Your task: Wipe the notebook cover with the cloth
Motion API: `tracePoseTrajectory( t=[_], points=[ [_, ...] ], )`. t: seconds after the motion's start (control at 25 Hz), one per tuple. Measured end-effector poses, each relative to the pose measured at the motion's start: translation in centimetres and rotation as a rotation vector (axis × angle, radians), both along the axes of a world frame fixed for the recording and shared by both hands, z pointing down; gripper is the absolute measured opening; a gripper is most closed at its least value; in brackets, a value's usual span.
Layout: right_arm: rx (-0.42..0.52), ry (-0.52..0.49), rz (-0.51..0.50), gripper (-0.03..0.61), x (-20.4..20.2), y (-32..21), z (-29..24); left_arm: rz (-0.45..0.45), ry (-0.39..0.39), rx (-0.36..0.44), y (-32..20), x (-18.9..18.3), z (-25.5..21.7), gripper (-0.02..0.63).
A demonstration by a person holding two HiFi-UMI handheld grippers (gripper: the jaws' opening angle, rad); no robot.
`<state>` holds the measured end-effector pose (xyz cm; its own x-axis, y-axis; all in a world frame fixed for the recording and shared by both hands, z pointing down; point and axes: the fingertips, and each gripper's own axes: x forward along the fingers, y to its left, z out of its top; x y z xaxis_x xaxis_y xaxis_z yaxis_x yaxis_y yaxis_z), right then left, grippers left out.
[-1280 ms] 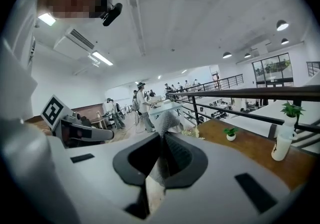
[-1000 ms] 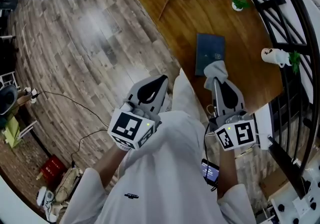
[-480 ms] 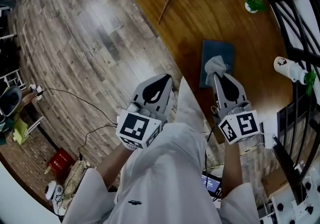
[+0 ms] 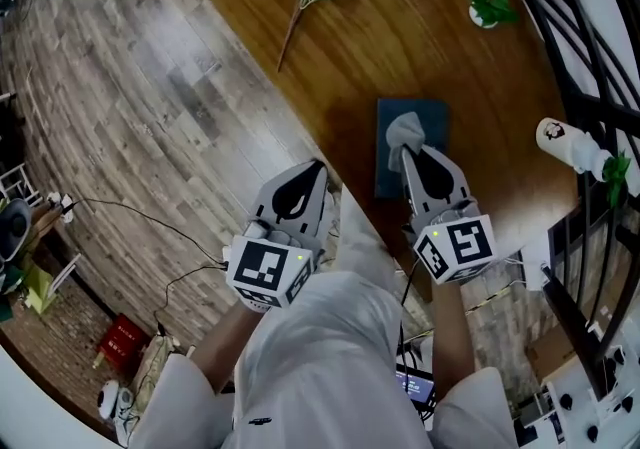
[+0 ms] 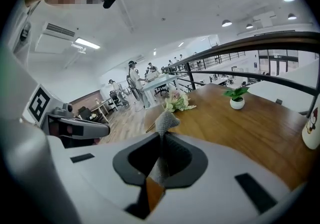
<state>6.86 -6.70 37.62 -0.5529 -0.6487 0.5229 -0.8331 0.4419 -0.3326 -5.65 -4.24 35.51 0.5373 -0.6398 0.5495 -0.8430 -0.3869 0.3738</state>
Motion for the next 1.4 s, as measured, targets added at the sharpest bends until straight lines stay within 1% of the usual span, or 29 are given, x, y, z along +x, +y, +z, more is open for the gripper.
tracePoseTrajectory(
  t=[0.2, 0.44, 0.68, 0.76, 0.88, 1.0, 1.16, 1.4],
  points=[
    [-0.048, 0.028, 0.000, 0.029, 0.9, -1.1, 3.1, -0.002, 0.002, -0.013, -1.1, 1.5, 2.0, 0.020],
    [-0.127, 0.045, -0.049, 0.029, 0.5, -1.5, 6.8, -0.009, -0.014, -0.045, -1.6, 2.5, 4.7, 0.020],
    [-0.213, 0.063, -0.092, 0.029, -0.4, -2.1, 9.6, -0.015, -0.021, -0.073, -1.5, 3.2, 6.2, 0.019],
    [-0.260, 0.086, -0.100, 0.029, -0.5, -2.2, 10.7, -0.012, -0.024, -0.086, -1.4, 3.4, 6.7, 0.020],
    [-0.316, 0.155, -0.144, 0.029, -0.9, -2.3, 12.1, -0.006, -0.027, -0.096, -1.4, 3.6, 7.3, 0.020],
    [-0.321, 0.216, -0.178, 0.029, -0.9, -2.8, 13.0, -0.002, -0.033, -0.103, -1.6, 3.6, 7.9, 0.020],
    [-0.342, 0.214, -0.170, 0.029, -0.4, -2.9, 13.4, 0.009, -0.037, -0.111, -1.8, 4.1, 8.3, 0.020],
    [-0.328, 0.260, -0.155, 0.029, 1.2, -2.7, 13.4, 0.022, -0.042, -0.114, -1.9, 4.7, 8.6, 0.020]
  ],
)
